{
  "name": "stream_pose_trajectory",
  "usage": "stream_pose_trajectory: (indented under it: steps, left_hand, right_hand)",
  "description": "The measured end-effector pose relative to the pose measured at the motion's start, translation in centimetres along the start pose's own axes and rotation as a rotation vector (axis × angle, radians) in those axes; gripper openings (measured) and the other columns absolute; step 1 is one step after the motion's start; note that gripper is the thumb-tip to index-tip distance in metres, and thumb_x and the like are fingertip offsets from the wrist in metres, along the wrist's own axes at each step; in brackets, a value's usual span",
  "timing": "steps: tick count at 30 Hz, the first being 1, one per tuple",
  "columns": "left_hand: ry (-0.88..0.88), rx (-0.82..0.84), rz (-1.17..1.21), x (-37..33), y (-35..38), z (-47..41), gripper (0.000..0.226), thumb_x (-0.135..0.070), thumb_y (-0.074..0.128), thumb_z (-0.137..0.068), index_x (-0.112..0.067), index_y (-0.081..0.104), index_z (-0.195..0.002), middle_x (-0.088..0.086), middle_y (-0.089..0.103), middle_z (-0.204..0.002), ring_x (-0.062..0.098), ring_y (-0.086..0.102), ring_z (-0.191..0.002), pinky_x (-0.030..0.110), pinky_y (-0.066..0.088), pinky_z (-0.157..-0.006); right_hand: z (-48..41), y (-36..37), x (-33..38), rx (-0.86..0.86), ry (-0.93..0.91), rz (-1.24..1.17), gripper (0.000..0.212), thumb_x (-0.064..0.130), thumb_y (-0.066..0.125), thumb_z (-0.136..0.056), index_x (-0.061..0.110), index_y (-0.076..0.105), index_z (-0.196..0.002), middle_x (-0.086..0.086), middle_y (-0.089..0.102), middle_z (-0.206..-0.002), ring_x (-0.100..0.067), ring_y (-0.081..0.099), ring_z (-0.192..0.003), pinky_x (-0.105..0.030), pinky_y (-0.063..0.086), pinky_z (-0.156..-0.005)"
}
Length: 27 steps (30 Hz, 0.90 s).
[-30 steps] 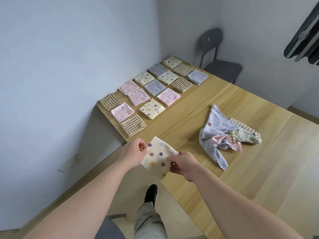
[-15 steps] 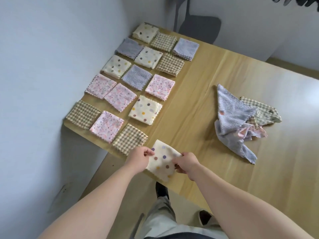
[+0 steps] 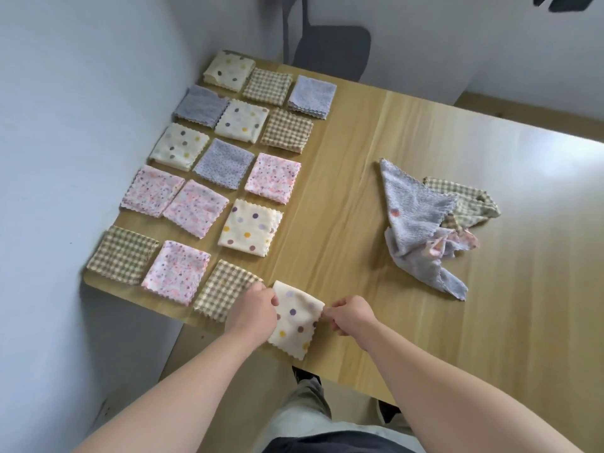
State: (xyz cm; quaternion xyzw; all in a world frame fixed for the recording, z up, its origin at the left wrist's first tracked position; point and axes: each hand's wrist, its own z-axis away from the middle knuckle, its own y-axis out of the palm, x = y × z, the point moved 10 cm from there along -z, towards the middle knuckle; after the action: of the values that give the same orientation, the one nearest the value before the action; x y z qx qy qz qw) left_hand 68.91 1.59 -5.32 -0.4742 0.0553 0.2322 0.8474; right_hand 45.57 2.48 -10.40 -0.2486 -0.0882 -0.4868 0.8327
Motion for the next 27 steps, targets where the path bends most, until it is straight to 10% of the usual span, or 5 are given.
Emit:
stream_pose_trajectory:
  steps: [14, 27]
  left_hand:
    - [0.348, 0.077, 0.146, -27.5, 5.2, 1.1, 0.023, -0.008, 0.056, -0.091, -0.021, 0.075, -0.091, -0.004, 0.06, -0.098, 0.018, 0.063, -0.093, 0.022, 0.044, -0.082]
    - [-0.261, -0.302, 1.051, -40.8, 14.9, 11.8, 0.014, 0.001, 0.06, -0.094, -0.009, 0.068, -0.088, 0.007, 0.065, -0.081, 0.011, 0.06, -0.06, 0.024, 0.047, -0.054]
  right_hand:
    - [2.9, -21.5, -7.7, -0.142, -0.132, -0.54, 0.003, 0.009, 0.064, -0.092, 0.01, 0.067, -0.092, -0.007, 0.07, -0.084, -0.02, 0.068, -0.065, -0.03, 0.053, -0.061]
    - [3.3, -41.9, -15.4, 0.192, -0.382, -0.332, 0.013, 0.021, 0.061, -0.1, 0.012, 0.07, -0.103, -0.006, 0.076, -0.096, -0.019, 0.07, -0.075, -0.036, 0.055, -0.074]
